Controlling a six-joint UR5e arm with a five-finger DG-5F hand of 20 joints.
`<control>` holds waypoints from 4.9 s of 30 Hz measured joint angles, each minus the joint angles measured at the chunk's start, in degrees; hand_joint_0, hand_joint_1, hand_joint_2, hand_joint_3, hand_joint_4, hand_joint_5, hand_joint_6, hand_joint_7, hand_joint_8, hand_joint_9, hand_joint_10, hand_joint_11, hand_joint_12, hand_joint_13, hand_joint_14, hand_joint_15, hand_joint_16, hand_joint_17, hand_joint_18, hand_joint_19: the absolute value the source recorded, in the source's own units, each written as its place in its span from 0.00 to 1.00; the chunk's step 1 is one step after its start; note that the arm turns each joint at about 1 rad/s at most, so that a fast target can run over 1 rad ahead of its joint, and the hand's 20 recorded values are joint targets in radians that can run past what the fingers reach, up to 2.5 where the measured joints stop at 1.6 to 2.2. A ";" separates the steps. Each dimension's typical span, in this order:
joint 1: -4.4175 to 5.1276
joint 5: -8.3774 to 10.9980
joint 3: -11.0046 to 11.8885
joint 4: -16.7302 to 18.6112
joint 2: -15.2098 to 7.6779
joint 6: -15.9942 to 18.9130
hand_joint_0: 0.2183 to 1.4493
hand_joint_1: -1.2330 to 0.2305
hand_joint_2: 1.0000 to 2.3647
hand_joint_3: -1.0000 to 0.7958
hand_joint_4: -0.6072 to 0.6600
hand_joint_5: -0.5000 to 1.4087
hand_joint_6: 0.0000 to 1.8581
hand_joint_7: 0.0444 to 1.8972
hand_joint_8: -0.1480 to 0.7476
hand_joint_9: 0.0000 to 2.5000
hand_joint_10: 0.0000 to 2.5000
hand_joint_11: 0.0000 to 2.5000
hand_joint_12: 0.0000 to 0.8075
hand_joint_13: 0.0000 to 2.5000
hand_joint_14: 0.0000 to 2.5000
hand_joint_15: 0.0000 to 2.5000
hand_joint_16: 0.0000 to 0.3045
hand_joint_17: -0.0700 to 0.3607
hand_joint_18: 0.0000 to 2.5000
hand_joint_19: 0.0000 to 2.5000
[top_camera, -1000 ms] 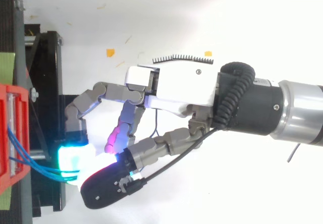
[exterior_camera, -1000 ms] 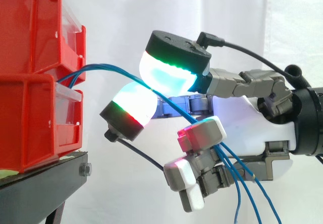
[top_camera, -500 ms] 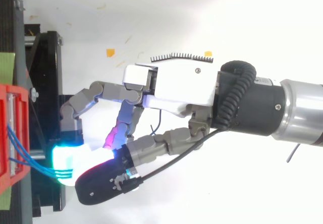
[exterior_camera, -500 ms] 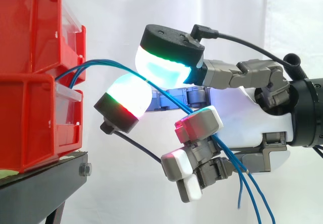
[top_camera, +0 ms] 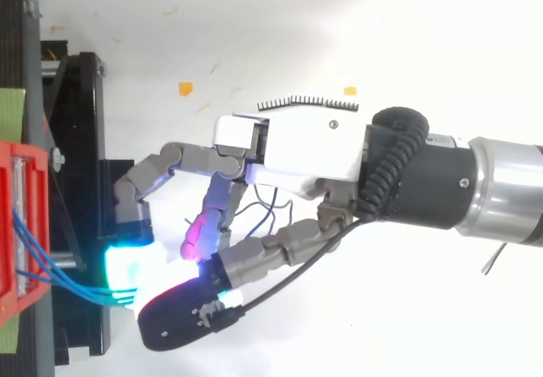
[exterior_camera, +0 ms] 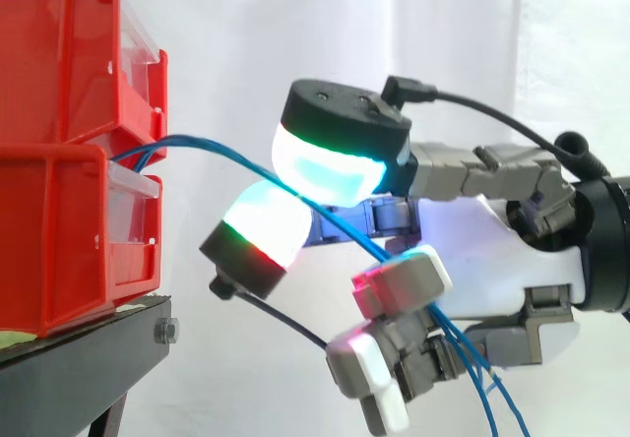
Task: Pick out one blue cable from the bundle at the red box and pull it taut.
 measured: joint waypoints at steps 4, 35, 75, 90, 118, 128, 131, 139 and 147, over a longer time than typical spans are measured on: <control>-0.03 0.03 -0.73 0.38 -0.01 0.02 0.47 0.21 0.01 0.41 0.31 0.22 0.52 0.56 0.49 0.57 0.02 0.38 0.44 0.45 0.01 0.29 0.15 0.40 0.36 0.30; -1.16 -1.63 -1.22 -1.97 1.00 0.28 0.31 0.30 0.00 0.32 0.42 0.23 0.49 0.53 0.49 0.59 0.02 0.37 0.44 0.46 0.01 0.28 0.16 0.41 0.38 0.29; -0.07 -1.17 -1.17 -3.07 1.05 0.32 0.32 0.31 0.00 0.28 0.49 0.23 0.50 0.51 0.51 0.59 0.01 0.38 0.44 0.47 0.01 0.29 0.16 0.41 0.40 0.28; -0.01 -0.88 -1.18 -3.06 1.05 0.32 0.31 0.35 0.00 0.30 0.47 0.23 0.48 0.53 0.50 0.60 0.02 0.37 0.43 0.46 0.01 0.28 0.16 0.41 0.38 0.28; 0.20 -0.87 -0.39 -3.06 1.05 0.32 0.16 0.71 0.73 0.41 0.36 0.24 0.47 0.49 0.57 0.59 0.01 0.30 0.55 0.46 0.01 0.27 0.22 0.52 0.38 0.26; 0.21 -0.87 -0.21 -3.11 1.05 0.32 0.23 0.53 0.00 0.31 0.47 0.23 0.46 0.51 0.52 0.56 0.01 0.33 0.48 0.44 0.01 0.28 0.17 0.44 0.33 0.29; 0.21 -0.87 -0.23 -3.05 1.05 0.32 0.22 0.54 0.00 0.29 0.48 0.23 0.45 0.50 0.52 0.56 0.01 0.33 0.48 0.44 0.01 0.28 0.18 0.44 0.33 0.28; 0.20 -0.87 -0.22 -3.15 1.05 0.27 0.28 0.59 0.00 0.31 0.48 0.23 0.45 0.51 0.50 0.56 0.01 0.34 0.44 0.43 0.01 0.28 0.16 0.41 0.31 0.29; 0.21 -0.90 -0.21 -3.16 1.05 0.23 0.29 0.48 0.01 0.45 0.50 0.23 0.45 0.52 0.54 0.57 0.01 0.32 0.49 0.44 0.01 0.26 0.19 0.46 0.35 0.27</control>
